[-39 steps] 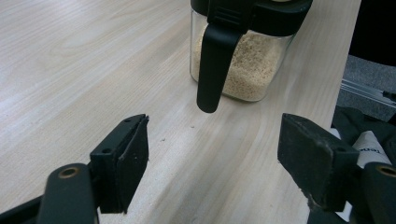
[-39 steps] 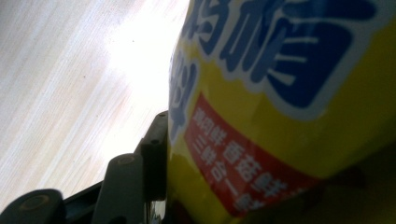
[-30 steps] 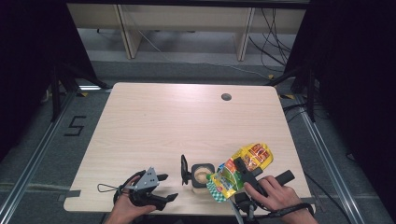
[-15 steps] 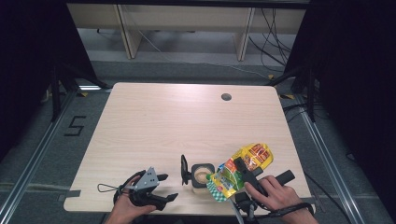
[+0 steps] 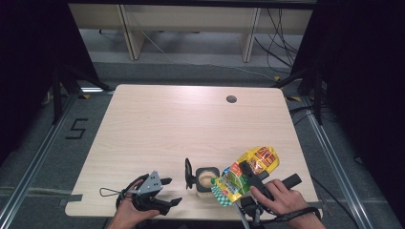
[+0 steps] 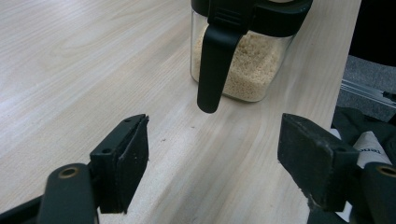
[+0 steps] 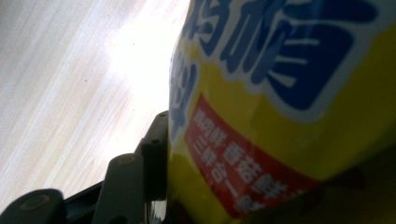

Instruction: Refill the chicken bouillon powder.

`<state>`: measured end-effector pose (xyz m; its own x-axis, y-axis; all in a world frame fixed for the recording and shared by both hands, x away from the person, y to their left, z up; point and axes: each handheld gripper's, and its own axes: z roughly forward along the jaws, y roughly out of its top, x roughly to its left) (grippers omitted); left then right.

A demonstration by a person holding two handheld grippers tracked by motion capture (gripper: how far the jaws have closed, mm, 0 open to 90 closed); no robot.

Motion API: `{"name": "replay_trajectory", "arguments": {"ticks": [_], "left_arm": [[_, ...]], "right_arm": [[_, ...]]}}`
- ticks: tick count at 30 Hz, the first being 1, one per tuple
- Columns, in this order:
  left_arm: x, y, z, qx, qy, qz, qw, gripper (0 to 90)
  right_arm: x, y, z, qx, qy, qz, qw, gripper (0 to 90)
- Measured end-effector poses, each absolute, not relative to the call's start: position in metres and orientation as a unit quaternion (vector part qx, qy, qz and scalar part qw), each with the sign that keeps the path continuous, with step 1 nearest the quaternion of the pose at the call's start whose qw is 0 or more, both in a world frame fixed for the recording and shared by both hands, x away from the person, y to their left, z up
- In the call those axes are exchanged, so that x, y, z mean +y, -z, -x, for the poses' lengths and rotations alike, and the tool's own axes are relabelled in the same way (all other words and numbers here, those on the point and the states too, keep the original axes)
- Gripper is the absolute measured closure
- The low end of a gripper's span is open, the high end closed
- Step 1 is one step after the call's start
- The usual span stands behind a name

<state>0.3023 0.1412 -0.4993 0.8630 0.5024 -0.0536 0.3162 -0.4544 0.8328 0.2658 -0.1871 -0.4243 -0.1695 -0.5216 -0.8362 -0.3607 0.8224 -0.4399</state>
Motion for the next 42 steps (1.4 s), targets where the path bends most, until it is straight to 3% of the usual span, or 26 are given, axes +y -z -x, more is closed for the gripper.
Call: {"name": "replay_trajectory", "arguments": {"ticks": [42], "left_arm": [[0.1407,0.5005,-0.3024,0.243,-0.099,-0.845,0.466,24.6]], "right_arm": [[-0.1867,0.4239,-0.2664,0.761,0.067,0.291,0.575,50.8]]}}
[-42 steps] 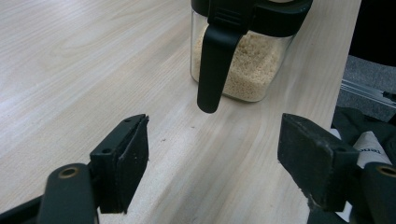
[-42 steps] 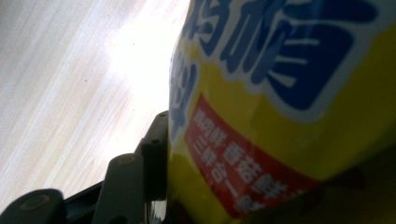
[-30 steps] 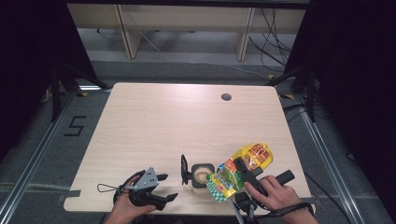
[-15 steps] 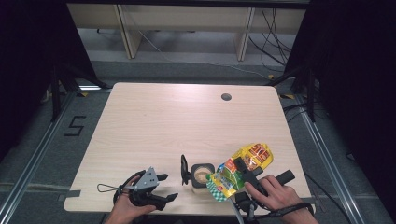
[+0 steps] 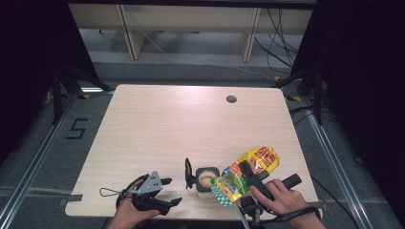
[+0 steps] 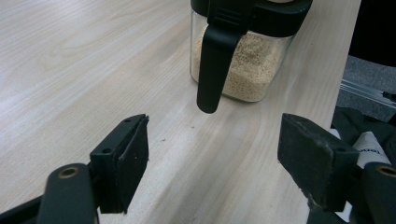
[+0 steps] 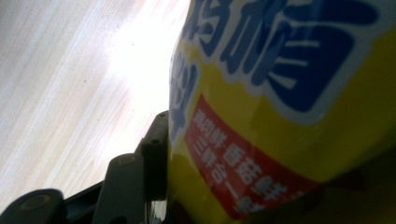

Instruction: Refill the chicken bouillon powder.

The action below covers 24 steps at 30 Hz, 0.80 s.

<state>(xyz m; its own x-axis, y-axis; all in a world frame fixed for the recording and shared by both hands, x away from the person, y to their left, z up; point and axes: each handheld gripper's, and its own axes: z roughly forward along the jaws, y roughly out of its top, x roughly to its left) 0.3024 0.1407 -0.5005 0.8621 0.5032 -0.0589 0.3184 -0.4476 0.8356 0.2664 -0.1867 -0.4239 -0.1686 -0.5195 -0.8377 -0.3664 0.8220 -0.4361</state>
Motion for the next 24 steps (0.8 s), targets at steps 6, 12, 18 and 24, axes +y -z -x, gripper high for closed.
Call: {"name": "replay_trajectory", "arguments": {"ticks": [6,12,18,24], "left_arm": [[0.14,0.5,-0.302,0.245,-0.1,-0.844,0.467,24.6],[0.141,0.5,-0.302,0.244,-0.101,-0.844,0.467,24.6],[0.141,0.501,-0.302,0.244,-0.101,-0.845,0.465,24.6],[0.141,0.5,-0.301,0.255,-0.096,-0.841,0.467,24.6]], "right_arm": [[-0.189,0.424,-0.267,0.763,0.052,0.279,0.581,50.8],[-0.189,0.425,-0.27,0.772,0.045,0.281,0.569,51.3],[-0.191,0.425,-0.273,0.778,0.021,0.27,0.566,51.5],[-0.196,0.429,-0.279,0.792,-0.023,0.258,0.552,52.8]]}}
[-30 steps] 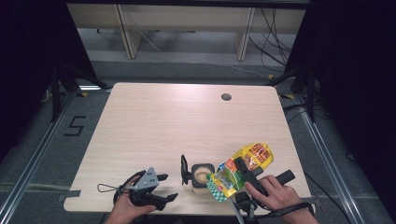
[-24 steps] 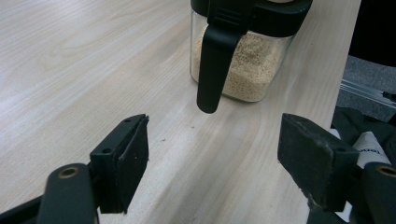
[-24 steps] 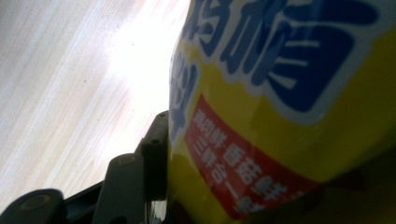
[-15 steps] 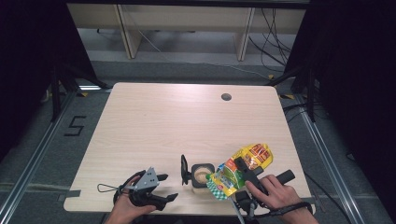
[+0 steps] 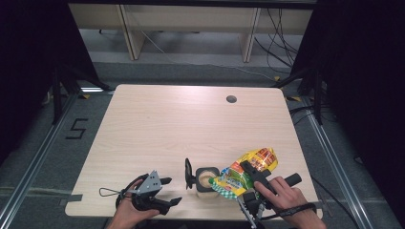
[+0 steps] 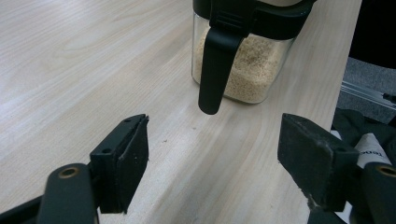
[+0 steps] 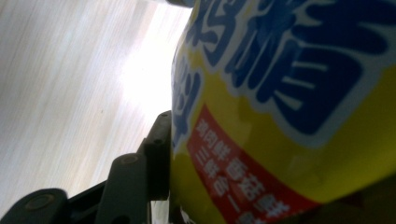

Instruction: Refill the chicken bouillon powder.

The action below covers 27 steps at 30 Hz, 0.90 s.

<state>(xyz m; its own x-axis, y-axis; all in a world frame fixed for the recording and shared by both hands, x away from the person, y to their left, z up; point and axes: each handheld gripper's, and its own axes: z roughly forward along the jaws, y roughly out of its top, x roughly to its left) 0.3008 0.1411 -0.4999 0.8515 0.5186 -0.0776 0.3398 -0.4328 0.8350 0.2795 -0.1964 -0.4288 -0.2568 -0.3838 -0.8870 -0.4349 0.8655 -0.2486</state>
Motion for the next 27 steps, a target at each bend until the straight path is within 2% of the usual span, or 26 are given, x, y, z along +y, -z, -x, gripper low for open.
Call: {"name": "replay_trajectory", "arguments": {"ticks": [3,6,14,19,20,22,23,24,27], "left_arm": [[0.142,0.499,-0.303,0.24,-0.102,-0.846,0.465,24.6],[0.141,0.5,-0.302,0.242,-0.1,-0.847,0.463,24.6],[0.141,0.5,-0.302,0.246,-0.099,-0.844,0.467,24.6],[0.141,0.5,-0.302,0.245,-0.097,-0.842,0.471,24.6],[0.142,0.499,-0.301,0.253,-0.099,-0.844,0.462,24.6],[0.141,0.5,-0.301,0.25,-0.098,-0.843,0.466,24.6],[0.142,0.499,-0.303,0.241,-0.101,-0.847,0.463,24.6],[0.141,0.499,-0.303,0.241,-0.101,-0.846,0.464,24.6],[0.141,0.499,-0.302,0.241,-0.1,-0.846,0.465,24.6]], "right_arm": [[-0.197,0.431,-0.279,0.804,-0.03,0.229,0.548,53.2],[-0.198,0.431,-0.285,0.809,-0.041,0.241,0.535,53.3],[-0.209,0.433,-0.288,0.828,-0.094,0.185,0.52,53.5],[-0.216,0.438,-0.296,0.846,-0.138,0.162,0.489,53.8],[-0.22,0.443,-0.296,0.861,-0.161,0.119,0.467,54.0],[-0.225,0.444,-0.299,0.866,-0.184,0.1,0.455,54.3],[-0.225,0.439,-0.305,0.86,-0.183,0.137,0.456,54.5],[-0.229,0.445,-0.305,0.869,-0.213,0.088,0.437,54.8],[-0.237,0.445,-0.315,0.868,-0.241,0.091,0.425,55.4]]}}
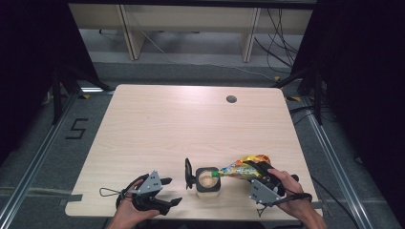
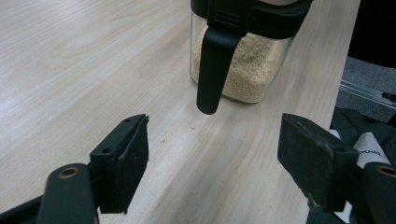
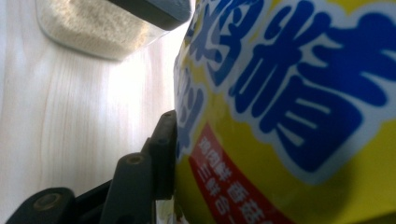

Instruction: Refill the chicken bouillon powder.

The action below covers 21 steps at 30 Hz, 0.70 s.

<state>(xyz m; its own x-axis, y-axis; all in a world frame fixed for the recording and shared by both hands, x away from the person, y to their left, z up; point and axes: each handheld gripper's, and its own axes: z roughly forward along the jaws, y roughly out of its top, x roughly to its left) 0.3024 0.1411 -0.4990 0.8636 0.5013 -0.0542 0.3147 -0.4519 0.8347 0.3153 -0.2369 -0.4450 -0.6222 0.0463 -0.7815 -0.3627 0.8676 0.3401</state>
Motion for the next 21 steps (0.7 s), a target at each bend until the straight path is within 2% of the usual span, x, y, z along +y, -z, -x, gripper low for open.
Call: {"name": "replay_trajectory", "arguments": {"ticks": [4,11,15,19,21], "left_arm": [[0.14,0.5,-0.302,0.246,-0.1,-0.845,0.465,24.6],[0.14,0.5,-0.302,0.251,-0.096,-0.842,0.467,24.6],[0.141,0.5,-0.302,0.245,-0.099,-0.844,0.467,24.6],[0.14,0.5,-0.301,0.254,-0.095,-0.844,0.463,24.6],[0.142,0.498,-0.303,0.237,-0.104,-0.85,0.458,24.6]], "right_arm": [[-0.248,0.451,-0.322,0.87,-0.306,0.014,0.386,56.0],[-0.26,0.458,-0.339,0.865,-0.365,-0.032,0.344,57.3],[-0.266,0.459,-0.348,0.851,-0.401,-0.04,0.336,58.2],[-0.272,0.466,-0.357,0.841,-0.444,-0.076,0.301,59.2],[-0.275,0.469,-0.361,0.835,-0.458,-0.093,0.29,59.4]]}}
